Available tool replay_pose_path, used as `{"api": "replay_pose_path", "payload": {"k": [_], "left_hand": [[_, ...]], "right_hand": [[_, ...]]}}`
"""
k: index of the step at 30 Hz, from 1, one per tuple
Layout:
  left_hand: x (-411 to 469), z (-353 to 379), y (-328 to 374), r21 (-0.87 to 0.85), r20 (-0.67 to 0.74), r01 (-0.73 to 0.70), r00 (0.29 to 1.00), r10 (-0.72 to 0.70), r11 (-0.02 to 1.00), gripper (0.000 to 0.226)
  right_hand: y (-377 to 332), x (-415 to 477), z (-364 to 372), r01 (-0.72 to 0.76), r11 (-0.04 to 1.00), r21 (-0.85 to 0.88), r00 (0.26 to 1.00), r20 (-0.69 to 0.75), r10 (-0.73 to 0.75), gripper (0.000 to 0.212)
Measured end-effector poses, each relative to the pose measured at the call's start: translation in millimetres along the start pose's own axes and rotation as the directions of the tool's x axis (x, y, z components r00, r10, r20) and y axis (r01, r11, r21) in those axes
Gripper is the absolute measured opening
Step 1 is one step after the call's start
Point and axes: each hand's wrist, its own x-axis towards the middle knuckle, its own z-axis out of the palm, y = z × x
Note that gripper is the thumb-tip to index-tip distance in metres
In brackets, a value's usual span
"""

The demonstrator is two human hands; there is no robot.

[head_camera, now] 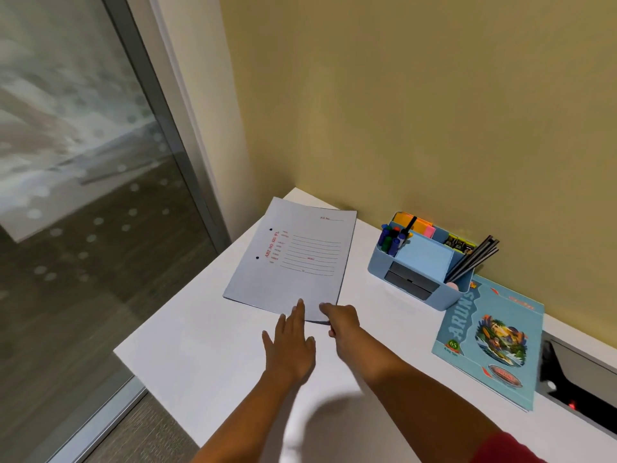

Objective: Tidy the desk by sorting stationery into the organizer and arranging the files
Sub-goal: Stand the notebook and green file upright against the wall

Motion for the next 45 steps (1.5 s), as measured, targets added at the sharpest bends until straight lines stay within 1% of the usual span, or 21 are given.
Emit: {"api": "replay_pose_path", "payload": {"k": [2, 3, 4, 6, 8, 10, 12, 13, 15, 16, 18, 21, 24, 27, 31, 35, 38, 41, 45], "left_hand": [[-1.5, 1.3, -5.8, -0.145, -0.099, -0.037, 0.995, 0.023, 0.989, 0.069], [-1.5, 1.6, -9.6, -0.255, -0.152, -0.062, 0.988, 0.024, 0.965, 0.069], [-2.2, 0.3, -12.4, -0.370, -0.191, -0.078, 0.981, 0.007, 0.926, 0.068], [-4.9, -6.1, -17.0, -0.564, -0.249, -0.067, 0.964, -0.093, 0.823, 0.064], [-6.8, -16.4, -21.8, -0.707, -0.294, -0.023, 0.918, -0.265, 0.707, 0.062], [-9.0, -28.7, -27.6, -0.795, -0.290, 0.032, 0.857, -0.426, 0.605, 0.061], [-12.7, -42.1, -33.3, -0.857, -0.234, 0.087, 0.812, -0.535, 0.507, 0.062], [-14.5, -47.7, -35.9, -0.879, -0.204, 0.106, 0.798, -0.567, 0.466, 0.062], [-17.7, -55.1, -39.4, -0.898, -0.157, 0.132, 0.794, -0.587, 0.419, 0.061], [-19.2, -57.4, -39.0, -0.903, -0.137, 0.139, 0.804, -0.579, 0.406, 0.058], [-24.6, -59.6, -30.6, -0.905, -0.109, 0.131, 0.849, -0.518, 0.405, 0.049], [-41.8, -55.9, -0.2, -0.858, -0.153, 0.074, 0.908, -0.389, 0.508, 0.040], [-66.0, -42.8, 38.6, -0.838, -0.205, -0.010, 0.932, -0.299, 0.545, 0.028], [-89.3, -22.7, 80.3, -0.824, -0.217, -0.070, 0.955, -0.199, 0.563, 0.016], [-118.9, 10.2, 144.2, -0.812, -0.195, -0.137, 0.980, -0.042, 0.568, 0.014], [-148.6, 50.4, 214.3, -0.799, -0.132, -0.162, 0.987, 0.095, 0.579, 0.015], [-173.6, 83.3, 266.4, -0.794, -0.081, -0.168, 0.982, 0.173, 0.585, 0.017], [-201.2, 116.9, 316.7, -0.784, -0.035, -0.181, 0.968, 0.249, 0.594, 0.016], [-238.4, 163.2, 378.3, -0.765, 0.039, -0.199, 0.935, 0.353, 0.613, 0.018]], "right_hand": [[5.2, 1.3, 6.4, 0.116, 0.989, -0.093, 0.993, 0.028, -0.114, 0.033], [8.0, 0.7, 8.2, 0.183, 0.975, -0.127, 0.983, 0.018, -0.182, 0.036], [10.7, -0.9, 9.4, 0.237, 0.963, -0.124, 0.971, 0.017, -0.237, 0.038], [12.1, -8.3, 10.0, 0.299, 0.951, -0.079, 0.954, 0.010, -0.299, 0.040], [8.7, -17.9, 7.5, 0.329, 0.944, -0.023, 0.944, -0.007, -0.329, 0.035], [3.9, -26.6, 1.3, 0.347, 0.937, 0.036, 0.938, -0.019, -0.346, 0.033], [1.3, -34.3, -10.9, 0.382, 0.923, 0.054, 0.924, -0.034, -0.381, 0.033], [1.1, -39.2, -19.7, 0.404, 0.913, 0.060, 0.915, -0.040, -0.402, 0.031], [1.9, -51.2, -40.8, 0.451, 0.888, 0.093, 0.893, -0.062, -0.447, 0.030], [3.1, -57.8, -52.5, 0.475, 0.872, 0.118, 0.880, -0.072, -0.470, 0.031], [9.2, -68.8, -76.4, 0.511, 0.849, 0.134, 0.859, -0.090, -0.504, 0.033], [23.8, -82.9, -114.5, 0.552, 0.818, 0.160, 0.833, -0.143, -0.534, 0.030], [43.0, -98.1, -161.6, 0.595, 0.781, 0.192, 0.799, -0.251, -0.547, 0.024], [69.9, -108.6, -216.7, 0.610, 0.768, 0.194, 0.771, -0.370, -0.519, 0.027], [114.9, -122.5, -297.0, 0.582, 0.797, 0.162, 0.748, -0.491, -0.447, 0.033], [158.8, -145.7, -376.8, 0.569, 0.807, 0.159, 0.700, -0.609, -0.373, 0.024], [192.8, -164.7, -433.0, 0.562, 0.814, 0.146, 0.647, -0.692, -0.322, 0.025], [228.8, -182.2, -486.0, 0.549, 0.822, 0.154, 0.593, -0.764, -0.253, 0.028], [281.2, -204.5, -550.8, 0.523, 0.837, 0.163, 0.517, -0.841, -0.159, 0.027]]}}
